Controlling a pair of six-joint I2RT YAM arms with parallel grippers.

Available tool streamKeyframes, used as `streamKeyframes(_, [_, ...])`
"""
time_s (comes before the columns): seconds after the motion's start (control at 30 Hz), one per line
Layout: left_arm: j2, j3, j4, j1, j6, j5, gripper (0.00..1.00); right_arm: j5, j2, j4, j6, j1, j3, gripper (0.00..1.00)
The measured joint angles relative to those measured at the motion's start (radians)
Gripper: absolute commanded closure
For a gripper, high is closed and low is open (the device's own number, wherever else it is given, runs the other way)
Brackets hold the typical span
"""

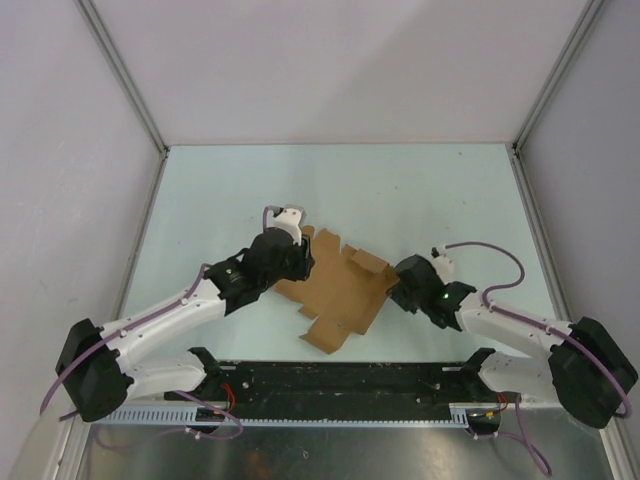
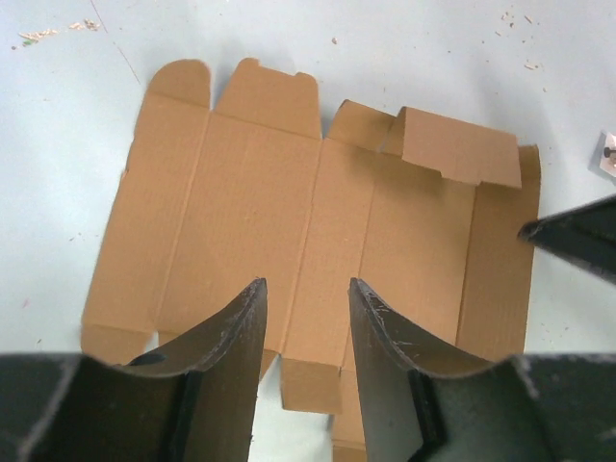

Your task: Fold the paper box

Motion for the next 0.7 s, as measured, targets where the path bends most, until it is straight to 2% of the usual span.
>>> streamKeyframes(0.17, [-0.035, 0.000, -0.029, 0.001, 0.007, 0.008, 0.54, -0.161, 0.015, -0.059, -0.280, -0.204, 0.058, 0.85])
streamKeyframes(0.27, [-0.053, 0.000, -0.045, 0.002, 0.011, 0.010, 0.55, -0.246, 0.072, -0.104, -0.426, -0.262, 0.148, 0.83])
streamKeyframes(0.3, [-0.056, 0.000, -0.050, 0.002, 0.013, 0.012, 0.55, -0.281, 0.113, -0.122, -0.487, -0.278, 0.202, 0.80])
streamKeyframes(0.33, [-0.057, 0.000, -0.053, 0.002, 0.017, 0.014, 0.55, -0.299, 0.145, -0.130, -0.523, -0.285, 0.238, 0.69])
streamKeyframes(0.4, [-0.057, 0.000, -0.057, 0.002, 0.019, 0.018, 0.55, -0.337, 0.222, -0.159, -0.593, -0.293, 0.336, 0.57])
streamKeyframes(0.43, [-0.058, 0.000, -0.059, 0.002, 0.019, 0.018, 0.55, -0.351, 0.246, -0.164, -0.615, -0.294, 0.363, 0.48])
streamKeyframes(0.6, [-0.065, 0.000, -0.068, 0.002, 0.019, 0.023, 0.55, -0.330, 0.249, -0.221, -0.643, -0.263, 0.385, 0.36])
streamKeyframes(0.7, [-0.071, 0.000, -0.069, 0.002, 0.019, 0.026, 0.55, -0.283, 0.180, -0.275, -0.615, -0.229, 0.372, 0.34])
